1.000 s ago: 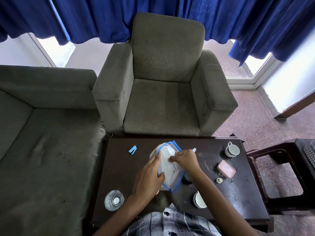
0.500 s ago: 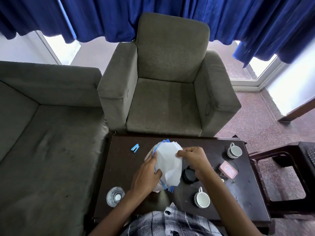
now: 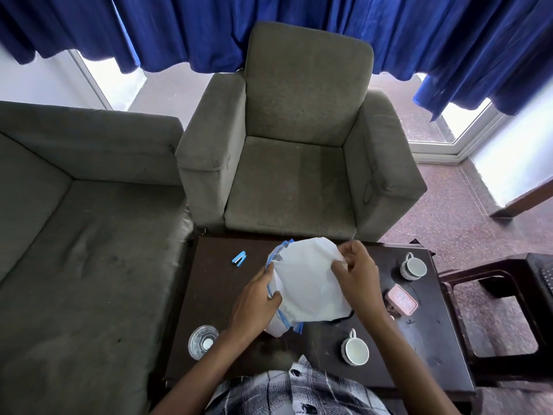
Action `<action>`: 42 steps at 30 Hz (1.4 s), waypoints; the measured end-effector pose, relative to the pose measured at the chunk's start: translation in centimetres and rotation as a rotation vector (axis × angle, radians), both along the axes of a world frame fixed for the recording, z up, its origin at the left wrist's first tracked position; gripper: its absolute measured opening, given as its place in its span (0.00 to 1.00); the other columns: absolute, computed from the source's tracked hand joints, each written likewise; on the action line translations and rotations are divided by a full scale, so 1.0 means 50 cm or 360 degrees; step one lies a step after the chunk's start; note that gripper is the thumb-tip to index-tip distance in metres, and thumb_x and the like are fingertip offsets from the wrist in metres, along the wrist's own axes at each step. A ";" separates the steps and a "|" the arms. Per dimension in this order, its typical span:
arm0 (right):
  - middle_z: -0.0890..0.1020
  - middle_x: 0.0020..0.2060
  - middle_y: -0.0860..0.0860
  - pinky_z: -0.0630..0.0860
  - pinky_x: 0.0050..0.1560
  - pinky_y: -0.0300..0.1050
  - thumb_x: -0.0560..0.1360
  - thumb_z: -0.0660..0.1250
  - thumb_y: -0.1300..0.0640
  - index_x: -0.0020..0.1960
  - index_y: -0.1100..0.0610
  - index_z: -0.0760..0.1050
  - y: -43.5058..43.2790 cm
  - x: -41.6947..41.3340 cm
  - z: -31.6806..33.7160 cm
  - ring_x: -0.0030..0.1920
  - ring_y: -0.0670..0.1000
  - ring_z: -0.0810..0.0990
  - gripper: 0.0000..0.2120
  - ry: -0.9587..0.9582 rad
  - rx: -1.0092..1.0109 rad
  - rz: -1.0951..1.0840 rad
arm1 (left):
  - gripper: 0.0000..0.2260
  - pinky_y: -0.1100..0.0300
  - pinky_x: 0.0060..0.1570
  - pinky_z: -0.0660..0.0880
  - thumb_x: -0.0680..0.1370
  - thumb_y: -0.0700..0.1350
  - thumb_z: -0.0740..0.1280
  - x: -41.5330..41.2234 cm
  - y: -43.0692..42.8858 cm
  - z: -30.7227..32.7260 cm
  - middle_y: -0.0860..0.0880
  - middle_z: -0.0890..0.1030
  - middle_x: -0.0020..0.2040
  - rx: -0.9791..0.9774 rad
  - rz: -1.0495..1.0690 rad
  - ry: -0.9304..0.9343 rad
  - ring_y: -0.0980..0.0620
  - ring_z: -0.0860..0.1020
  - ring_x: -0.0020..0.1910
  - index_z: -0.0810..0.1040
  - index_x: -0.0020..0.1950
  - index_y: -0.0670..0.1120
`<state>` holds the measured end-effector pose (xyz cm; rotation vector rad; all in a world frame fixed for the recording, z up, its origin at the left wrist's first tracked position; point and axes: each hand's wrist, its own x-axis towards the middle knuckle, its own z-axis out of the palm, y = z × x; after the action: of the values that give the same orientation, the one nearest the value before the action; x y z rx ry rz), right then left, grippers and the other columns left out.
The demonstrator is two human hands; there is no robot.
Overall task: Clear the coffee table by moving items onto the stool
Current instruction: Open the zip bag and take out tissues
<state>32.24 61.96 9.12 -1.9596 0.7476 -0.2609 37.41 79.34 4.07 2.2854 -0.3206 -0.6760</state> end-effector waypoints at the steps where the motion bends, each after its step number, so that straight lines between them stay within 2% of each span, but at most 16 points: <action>1: 0.75 0.35 0.45 0.66 0.34 0.28 0.71 0.62 0.68 0.41 0.51 0.67 -0.001 -0.002 0.001 0.37 0.45 0.74 0.12 -0.0032 -0.0044 -0.0016 | 0.29 0.57 0.55 0.73 0.75 0.41 0.64 0.001 0.000 -0.001 0.53 0.63 0.75 -0.0010 0.0014 0.0000 0.46 0.77 0.58 0.59 0.75 0.49; 4: 0.72 0.31 0.47 0.65 0.33 0.31 0.71 0.58 0.71 0.36 0.50 0.63 -0.017 -0.001 -0.005 0.34 0.49 0.69 0.16 -0.0025 -0.0070 -0.0010 | 0.29 0.57 0.53 0.74 0.74 0.40 0.64 0.004 0.001 -0.006 0.53 0.65 0.73 -0.0041 0.0051 -0.0018 0.45 0.78 0.56 0.60 0.75 0.49; 6: 0.73 0.29 0.48 0.63 0.32 0.33 0.70 0.57 0.73 0.33 0.52 0.69 -0.032 -0.002 -0.002 0.33 0.50 0.68 0.17 0.0006 -0.0084 0.0028 | 0.29 0.58 0.53 0.73 0.74 0.40 0.64 0.006 0.002 -0.009 0.52 0.67 0.72 -0.0057 0.0073 -0.0030 0.43 0.77 0.57 0.60 0.75 0.48; 10: 0.80 0.35 0.44 0.67 0.36 0.25 0.72 0.61 0.72 0.41 0.58 0.81 -0.045 -0.015 0.038 0.34 0.36 0.76 0.14 -0.0122 -0.0134 0.0134 | 0.29 0.58 0.56 0.72 0.75 0.39 0.65 0.012 0.007 -0.013 0.51 0.64 0.74 -0.0089 0.0076 -0.0018 0.43 0.77 0.57 0.59 0.75 0.46; 14: 0.80 0.39 0.45 0.66 0.40 0.21 0.69 0.65 0.66 0.46 0.59 0.83 -0.031 -0.016 0.059 0.38 0.26 0.74 0.10 -0.0252 -0.0528 0.0328 | 0.30 0.56 0.61 0.72 0.75 0.38 0.66 0.016 0.007 -0.022 0.50 0.64 0.74 -0.0160 0.0078 0.0033 0.43 0.76 0.60 0.60 0.75 0.45; 16: 0.80 0.40 0.44 0.66 0.41 0.20 0.68 0.66 0.67 0.47 0.59 0.83 -0.019 -0.012 0.059 0.40 0.26 0.73 0.11 -0.0290 -0.0565 0.0408 | 0.30 0.53 0.65 0.70 0.74 0.37 0.66 0.017 0.003 -0.026 0.49 0.63 0.74 -0.0222 0.0095 0.0067 0.42 0.75 0.63 0.60 0.75 0.45; 20: 0.81 0.35 0.47 0.66 0.33 0.29 0.69 0.67 0.71 0.45 0.50 0.82 -0.012 -0.010 0.059 0.30 0.40 0.73 0.17 -0.0314 -0.0214 0.0325 | 0.30 0.54 0.65 0.70 0.74 0.36 0.66 0.024 0.001 -0.037 0.49 0.64 0.74 -0.0233 0.0126 0.0063 0.39 0.73 0.64 0.60 0.74 0.45; 22: 0.78 0.27 0.43 0.62 0.29 0.31 0.69 0.67 0.72 0.44 0.48 0.81 -0.021 -0.011 0.064 0.26 0.43 0.67 0.19 -0.0333 -0.0115 0.0311 | 0.30 0.55 0.64 0.69 0.74 0.36 0.66 0.030 0.007 -0.045 0.49 0.66 0.73 -0.0220 0.0159 0.0070 0.39 0.73 0.64 0.60 0.74 0.45; 24: 0.76 0.24 0.37 0.61 0.28 0.29 0.69 0.67 0.72 0.45 0.50 0.81 -0.028 -0.011 0.067 0.24 0.43 0.67 0.18 -0.0310 -0.0166 0.0337 | 0.30 0.55 0.65 0.69 0.74 0.37 0.66 0.038 0.015 -0.053 0.49 0.65 0.74 -0.0210 0.0183 0.0086 0.40 0.74 0.63 0.61 0.74 0.45; 26: 0.77 0.25 0.36 0.62 0.28 0.29 0.69 0.66 0.72 0.45 0.51 0.81 -0.030 -0.007 0.068 0.25 0.43 0.69 0.17 -0.0285 -0.0186 0.0343 | 0.30 0.55 0.64 0.69 0.74 0.36 0.66 0.048 0.025 -0.062 0.49 0.64 0.74 -0.0190 0.0189 0.0094 0.40 0.74 0.63 0.60 0.74 0.44; 28: 0.80 0.28 0.41 0.64 0.30 0.30 0.69 0.67 0.72 0.44 0.48 0.81 -0.030 0.000 0.060 0.27 0.43 0.70 0.19 -0.0293 -0.0082 0.0315 | 0.30 0.57 0.65 0.67 0.74 0.35 0.65 0.063 0.037 -0.071 0.48 0.64 0.74 -0.0152 0.0205 0.0067 0.41 0.72 0.65 0.60 0.74 0.43; 31: 0.84 0.36 0.47 0.71 0.39 0.41 0.70 0.66 0.73 0.43 0.46 0.80 -0.032 0.027 0.037 0.34 0.51 0.76 0.21 -0.0281 0.0157 0.0242 | 0.30 0.61 0.66 0.63 0.73 0.32 0.64 0.101 0.056 -0.088 0.45 0.64 0.74 -0.0038 0.0220 -0.0009 0.46 0.66 0.71 0.60 0.74 0.41; 33: 0.84 0.40 0.54 0.72 0.42 0.46 0.69 0.65 0.74 0.43 0.47 0.80 -0.029 0.049 0.016 0.38 0.55 0.78 0.20 -0.0228 0.0230 0.0224 | 0.30 0.59 0.65 0.65 0.73 0.32 0.61 0.132 0.070 -0.106 0.45 0.62 0.75 0.0105 0.0189 -0.0012 0.46 0.65 0.72 0.59 0.75 0.42; 36: 0.82 0.42 0.50 0.74 0.44 0.47 0.69 0.65 0.74 0.42 0.47 0.80 -0.023 0.088 -0.022 0.43 0.52 0.79 0.21 -0.0114 0.0306 0.0206 | 0.31 0.53 0.62 0.70 0.73 0.33 0.58 0.179 0.088 -0.137 0.48 0.59 0.76 0.0380 0.0107 -0.0012 0.45 0.67 0.71 0.55 0.76 0.45; 39: 0.82 0.42 0.47 0.76 0.43 0.44 0.69 0.65 0.73 0.41 0.46 0.80 -0.015 0.127 -0.068 0.44 0.52 0.80 0.21 0.0014 0.0320 0.0217 | 0.28 0.53 0.65 0.67 0.77 0.36 0.56 0.210 0.095 -0.186 0.49 0.56 0.77 0.0594 0.0030 0.0058 0.48 0.64 0.72 0.52 0.77 0.45; 42: 0.83 0.44 0.51 0.76 0.42 0.42 0.69 0.65 0.72 0.42 0.46 0.80 -0.007 0.158 -0.120 0.45 0.53 0.81 0.20 0.0102 0.0318 0.0189 | 0.22 0.53 0.64 0.67 0.82 0.46 0.48 0.220 0.090 -0.251 0.46 0.65 0.73 0.0670 0.0132 0.0172 0.44 0.69 0.68 0.50 0.77 0.47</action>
<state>40.16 61.64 3.14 -1.8210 0.6690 -0.0498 48.39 83.85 -8.47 2.6260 -0.0307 -0.8874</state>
